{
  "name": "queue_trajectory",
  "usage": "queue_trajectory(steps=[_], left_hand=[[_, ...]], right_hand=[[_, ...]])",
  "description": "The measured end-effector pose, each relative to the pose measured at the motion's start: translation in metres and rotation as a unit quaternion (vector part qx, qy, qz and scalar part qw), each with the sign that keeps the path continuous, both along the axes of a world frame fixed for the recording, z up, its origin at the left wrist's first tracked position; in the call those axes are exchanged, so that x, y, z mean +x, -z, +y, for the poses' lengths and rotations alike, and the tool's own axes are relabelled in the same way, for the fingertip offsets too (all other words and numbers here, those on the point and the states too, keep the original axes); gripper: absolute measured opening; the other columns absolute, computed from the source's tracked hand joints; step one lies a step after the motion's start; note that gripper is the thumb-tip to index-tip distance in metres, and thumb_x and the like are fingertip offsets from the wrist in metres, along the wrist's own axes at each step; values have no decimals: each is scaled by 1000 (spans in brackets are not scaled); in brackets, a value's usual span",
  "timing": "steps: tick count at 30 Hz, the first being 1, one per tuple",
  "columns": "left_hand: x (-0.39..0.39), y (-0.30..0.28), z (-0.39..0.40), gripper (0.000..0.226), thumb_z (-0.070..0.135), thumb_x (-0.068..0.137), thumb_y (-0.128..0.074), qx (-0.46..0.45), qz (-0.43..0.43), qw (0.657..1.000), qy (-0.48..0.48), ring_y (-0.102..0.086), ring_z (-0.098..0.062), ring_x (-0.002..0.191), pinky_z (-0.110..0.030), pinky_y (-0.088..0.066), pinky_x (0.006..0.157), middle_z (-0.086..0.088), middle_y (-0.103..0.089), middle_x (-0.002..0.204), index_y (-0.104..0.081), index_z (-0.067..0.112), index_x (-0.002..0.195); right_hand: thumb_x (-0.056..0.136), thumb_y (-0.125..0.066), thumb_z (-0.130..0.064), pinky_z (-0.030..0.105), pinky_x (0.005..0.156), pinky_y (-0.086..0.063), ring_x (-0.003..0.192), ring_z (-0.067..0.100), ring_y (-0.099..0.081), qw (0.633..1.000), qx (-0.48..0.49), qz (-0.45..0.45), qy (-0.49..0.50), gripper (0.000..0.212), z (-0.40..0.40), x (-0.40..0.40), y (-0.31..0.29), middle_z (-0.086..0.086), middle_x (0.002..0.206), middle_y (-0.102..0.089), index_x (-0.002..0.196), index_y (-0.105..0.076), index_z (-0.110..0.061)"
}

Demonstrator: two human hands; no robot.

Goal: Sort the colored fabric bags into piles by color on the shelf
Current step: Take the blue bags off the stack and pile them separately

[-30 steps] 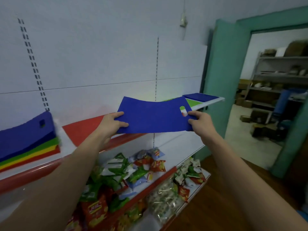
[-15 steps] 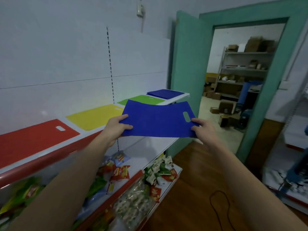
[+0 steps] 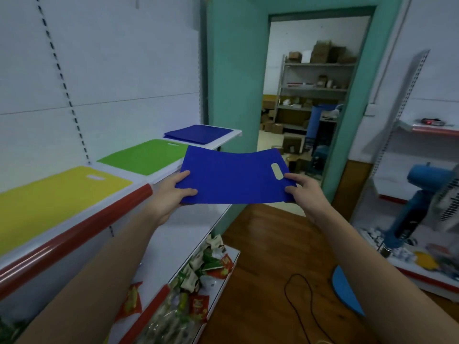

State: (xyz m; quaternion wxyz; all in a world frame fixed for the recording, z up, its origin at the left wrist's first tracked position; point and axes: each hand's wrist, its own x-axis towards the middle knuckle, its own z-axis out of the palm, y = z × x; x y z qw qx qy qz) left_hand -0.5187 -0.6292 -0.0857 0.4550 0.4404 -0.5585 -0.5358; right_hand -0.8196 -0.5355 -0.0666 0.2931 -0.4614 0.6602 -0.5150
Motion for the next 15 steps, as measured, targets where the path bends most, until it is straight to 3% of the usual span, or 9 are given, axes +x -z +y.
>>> queue_trajectory(steps=[5, 10, 15], left_hand=[[-38, 7, -53, 71, -2, 87, -67, 7, 1, 1000, 12, -64, -16, 101, -33, -58, 75, 2, -50, 133, -40, 17, 149], [-80, 15, -104, 71, -2, 86, -69, -2, -17, 1000, 13, -65, -21, 101, -27, -61, 67, -7, -54, 135, -41, 17, 149], [-131, 17, -145, 72, -3, 86, -69, 14, -5, 1000, -6, -65, -19, 100, -24, -58, 62, -4, -53, 136, -40, 16, 149]], right_hand=[[99, -51, -6, 36, 78, -60, 92, 14, -62, 1000, 16, -12, 18, 43, -46, -36, 7, 4, 135, -44, 140, -50, -15], [99, -51, -8, 42, 82, -59, 93, 14, -63, 999, 22, -20, 14, 42, -97, -82, 20, 3, 130, -46, 140, -51, -16], [98, -51, -6, 28, 69, -59, 90, 14, -64, 1000, 17, -18, -7, 41, -156, -136, 20, -2, 121, -49, 139, -52, -15]])
